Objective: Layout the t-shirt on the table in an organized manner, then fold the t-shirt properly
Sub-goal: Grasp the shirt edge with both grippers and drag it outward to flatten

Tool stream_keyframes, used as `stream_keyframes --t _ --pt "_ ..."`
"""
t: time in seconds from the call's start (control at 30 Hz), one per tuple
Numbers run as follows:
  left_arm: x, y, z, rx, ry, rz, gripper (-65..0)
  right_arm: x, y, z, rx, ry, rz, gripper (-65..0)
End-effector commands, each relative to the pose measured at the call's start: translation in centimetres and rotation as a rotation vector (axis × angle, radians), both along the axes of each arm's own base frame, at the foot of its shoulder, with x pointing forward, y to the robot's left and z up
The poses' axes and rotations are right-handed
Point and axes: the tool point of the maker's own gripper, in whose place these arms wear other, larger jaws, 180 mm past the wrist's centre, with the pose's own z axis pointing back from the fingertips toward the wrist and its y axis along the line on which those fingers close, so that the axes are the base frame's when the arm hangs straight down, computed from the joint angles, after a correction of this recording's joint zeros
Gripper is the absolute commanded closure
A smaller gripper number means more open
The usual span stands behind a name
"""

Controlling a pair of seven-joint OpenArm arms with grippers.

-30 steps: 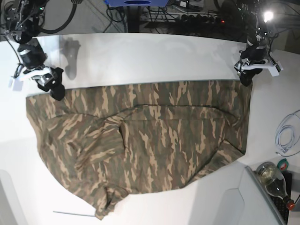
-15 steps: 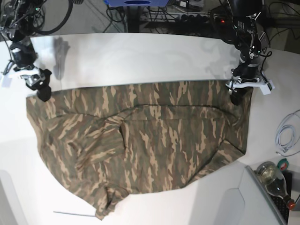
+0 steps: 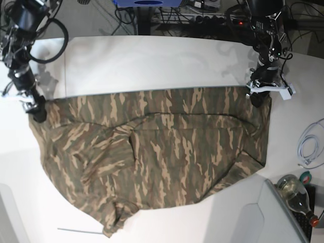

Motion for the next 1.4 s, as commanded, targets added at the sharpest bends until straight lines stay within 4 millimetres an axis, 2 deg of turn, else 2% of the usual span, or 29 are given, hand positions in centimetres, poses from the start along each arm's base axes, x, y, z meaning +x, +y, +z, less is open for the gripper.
stream_keyframes --t 0.0,0.1,0.17,0.2,0.27,0.33,0.37,0.4,0.53,0.6,0.73,0.87,1.03,1.17,1.3,1.37 --pt "-0.2 -0.1 -0.2 -0.003 0.023 -0.014 -20.2 -0.5 0.1 -0.8 0.0 0.046 0.021 -47.6" --pt "0.0 -0.2 -0.1 -0.001 0.019 -0.017 -19.7 0.3 0.3 -0.9 0.017 0.045 0.02 -47.4" --pt "0.1 -0.3 0.0 -0.001 0.017 -0.021 -14.6 0.7 0.4 -0.8 0.019 0.042 0.021 -46.8" --pt "0.1 -0.3 0.0 -0.001 0.017 -0.021 -9.9 0.7 0.4 -0.9 0.015 0.044 0.023 -43.8" --pt "0.2 -0.2 0.0 0.001 0.016 -0.021 0.0 0.6 0.3 -0.9 0.01 0.048 0.025 -30.0" --pt "0.2 0.1 0.2 0.01 0.016 -0.024 0.0 0.7 0.2 -0.8 0.008 0.045 0.025 -10.5" --pt "0.2 0.3 0.3 0.015 0.017 -0.027 0.0 0.7 0.2 -0.8 0.007 0.044 0.025 -2.7" --pt "0.2 0.3 0.3 0.015 0.017 -0.027 0.0 0.6 0.2 -0.8 0.006 0.045 0.025 0.0" --pt "-0.2 1.1 0.8 0.041 0.018 -0.035 0.0 -0.6 -0.4 -0.5 -0.022 0.056 0.044 0.0" --pt "-1.2 1.6 1.2 0.066 0.023 -0.043 0.0 -1.3 -0.7 0.7 -0.07 0.048 0.076 0.0" --pt "-2.4 1.9 2.6 0.105 0.01 -0.058 0.0 -3.3 -0.2 3.3 -0.15 0.021 0.105 0.0" --pt "-3.9 2.0 2.9 0.125 0.024 -0.073 0.0 -5.9 0.9 4.3 -0.188 0.038 0.143 0.0" --pt "-5.7 1.9 2.3 0.13 0.061 -0.081 0.0 -9.2 1.8 4.1 -0.195 0.083 0.148 0.0" --pt "-6.6 2.8 2.2 0.149 0.087 -0.09 0.0 -11.6 2.7 2.9 -0.167 0.133 0.143 0.0" --pt "-6.6 3.2 2.4 0.166 0.092 -0.106 0.0 -13.2 3.0 2.3 -0.154 0.164 0.139 0.0" --pt "-6.7 3.3 2.3 0.165 0.096 -0.105 0.0 -14.3 2.5 2.2 -0.147 0.179 0.096 0.0"
